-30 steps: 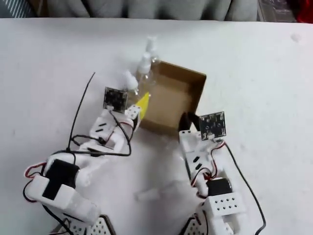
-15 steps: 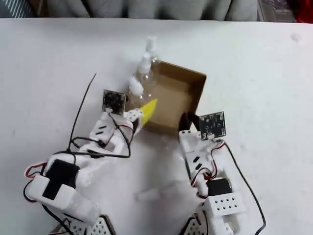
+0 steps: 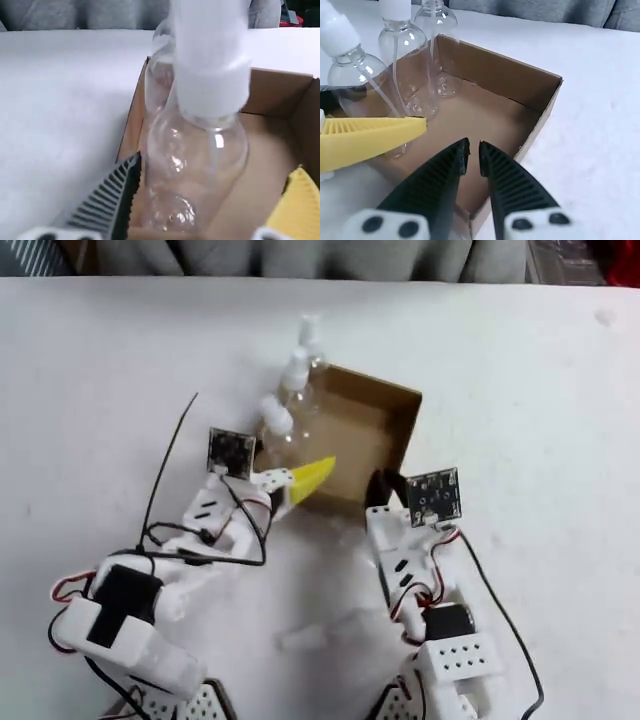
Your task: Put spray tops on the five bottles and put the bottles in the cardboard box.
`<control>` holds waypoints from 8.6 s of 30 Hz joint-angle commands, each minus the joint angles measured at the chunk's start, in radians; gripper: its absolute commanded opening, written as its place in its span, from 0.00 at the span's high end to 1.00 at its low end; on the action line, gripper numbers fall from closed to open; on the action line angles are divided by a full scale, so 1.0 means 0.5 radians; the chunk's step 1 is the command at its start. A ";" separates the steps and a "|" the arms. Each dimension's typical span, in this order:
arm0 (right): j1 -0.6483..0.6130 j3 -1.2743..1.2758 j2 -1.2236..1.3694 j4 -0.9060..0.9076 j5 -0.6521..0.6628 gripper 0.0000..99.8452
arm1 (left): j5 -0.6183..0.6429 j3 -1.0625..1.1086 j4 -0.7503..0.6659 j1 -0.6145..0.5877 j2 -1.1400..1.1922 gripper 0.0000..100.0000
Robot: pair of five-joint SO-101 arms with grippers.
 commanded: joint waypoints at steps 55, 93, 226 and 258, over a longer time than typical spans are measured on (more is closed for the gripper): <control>0.173 -0.132 -0.020 0.008 0.077 0.98 | -0.304 0.890 3.805 -0.391 -3.840 0.60; 1.177 -1.046 0.588 1.493 0.666 0.98 | -0.641 0.899 3.477 -0.508 -3.313 0.67; -1.705 -0.979 1.355 1.588 1.264 0.96 | 0.562 -0.509 2.369 -1.634 -0.609 0.98; -1.413 -2.151 2.165 0.698 -0.617 0.98 | 0.559 -0.509 2.357 -1.622 -0.609 0.98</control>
